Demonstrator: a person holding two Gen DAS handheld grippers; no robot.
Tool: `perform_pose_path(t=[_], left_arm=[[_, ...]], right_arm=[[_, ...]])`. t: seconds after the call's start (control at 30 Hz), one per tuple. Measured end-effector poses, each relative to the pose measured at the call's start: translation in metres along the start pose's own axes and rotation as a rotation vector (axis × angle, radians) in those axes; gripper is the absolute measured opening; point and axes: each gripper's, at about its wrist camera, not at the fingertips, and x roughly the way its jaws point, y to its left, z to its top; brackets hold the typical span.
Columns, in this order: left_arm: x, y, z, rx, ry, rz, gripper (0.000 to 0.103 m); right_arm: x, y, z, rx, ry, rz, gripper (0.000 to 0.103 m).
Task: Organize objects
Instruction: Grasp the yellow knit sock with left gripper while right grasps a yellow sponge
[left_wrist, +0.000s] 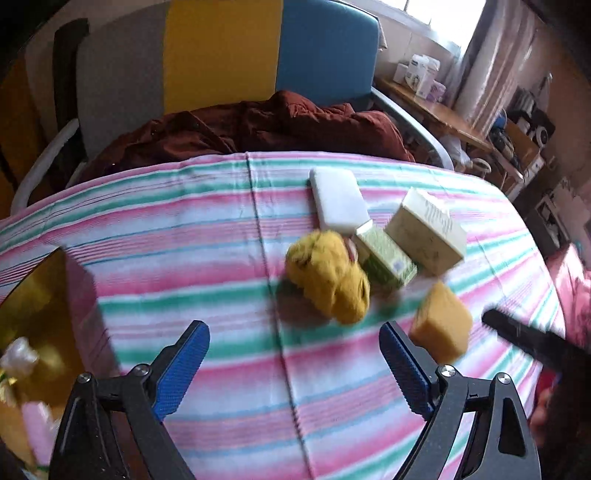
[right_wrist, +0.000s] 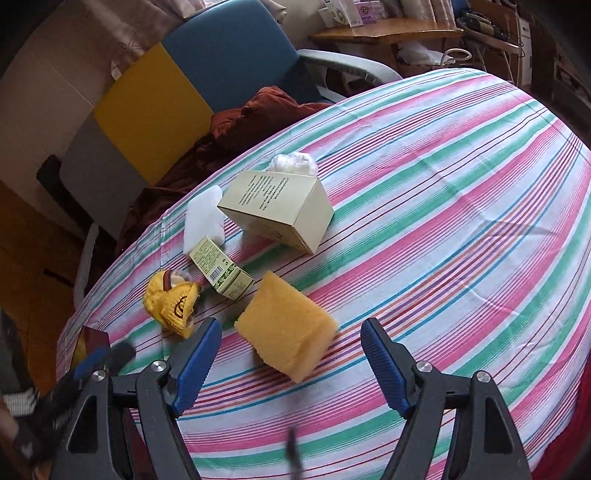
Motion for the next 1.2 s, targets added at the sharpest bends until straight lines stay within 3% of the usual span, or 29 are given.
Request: perform_pose_path(t=[0.1,0.27,0.4,0.5,0.57,0.63,0.7,0.73,1.0,1.2], left_arm=[[0.015,-0.005,0.013,-0.005,-0.01,-0.005,0.079],[0.046,-0.011,0.031,-0.023,0.009,-0.006,0.071],[0.067,-0.014,0.04,-0.048,0.039,-0.018,0.072],[0.09,-0.008,0.039,-0.09,0.113,-0.029,0.072],[0.089,-0.008,0.036,-0.059,0.074,-0.031,0.07],[0.086,-0.01,0.032,-0.02,0.061,-0.021,0.065],[0.083,-0.009,0.029,-0.015,0.059,-0.035,0.049],[0.08,-0.009,0.027,-0.012,0.061,-0.042,0.047],[0.052,-0.018,-0.014,0.047,0.085,-0.076,0.043],[0.024,-0.027,-0.068,0.079,0.069,-0.103,0.044]], right_arm=[[0.002,-0.003,0.001,0.013,0.007,0.002,0.079],[0.004,-0.007,0.002,0.026,0.013,0.0,0.079],[0.008,-0.008,0.003,0.019,0.02,-0.018,0.079],[0.01,-0.007,0.002,0.006,0.023,-0.025,0.079],[0.012,-0.005,0.002,-0.008,0.027,-0.029,0.08],[0.015,-0.003,0.002,-0.025,0.029,-0.036,0.08],[0.017,0.0,0.002,-0.044,0.031,-0.046,0.081],[0.019,0.001,0.002,-0.056,0.036,-0.05,0.081],[0.031,0.014,-0.002,-0.164,0.049,-0.114,0.083],[0.042,0.022,-0.007,-0.237,0.073,-0.166,0.085]])
